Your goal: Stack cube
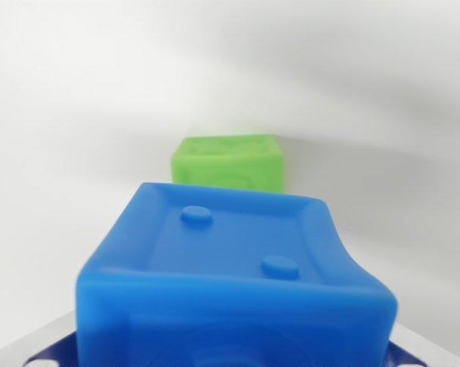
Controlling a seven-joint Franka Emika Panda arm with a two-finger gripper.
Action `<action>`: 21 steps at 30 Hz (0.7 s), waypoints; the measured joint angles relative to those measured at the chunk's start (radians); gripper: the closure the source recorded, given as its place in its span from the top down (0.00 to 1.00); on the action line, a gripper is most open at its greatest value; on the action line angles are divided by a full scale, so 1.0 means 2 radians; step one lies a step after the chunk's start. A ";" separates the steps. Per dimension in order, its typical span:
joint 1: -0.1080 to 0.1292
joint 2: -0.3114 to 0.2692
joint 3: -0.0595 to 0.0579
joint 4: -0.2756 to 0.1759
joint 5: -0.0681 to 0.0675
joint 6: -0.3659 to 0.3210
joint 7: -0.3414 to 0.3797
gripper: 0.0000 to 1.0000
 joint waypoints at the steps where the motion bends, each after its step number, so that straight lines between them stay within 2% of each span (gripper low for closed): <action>1: 0.000 -0.003 0.000 -0.003 0.000 0.000 0.000 0.00; 6: 0.000 -0.009 0.001 -0.012 0.000 0.004 0.000 0.00; 14: 0.000 0.026 0.001 -0.012 0.000 0.035 0.000 0.00; 21: 0.001 0.043 0.001 -0.011 -0.001 0.055 0.000 0.00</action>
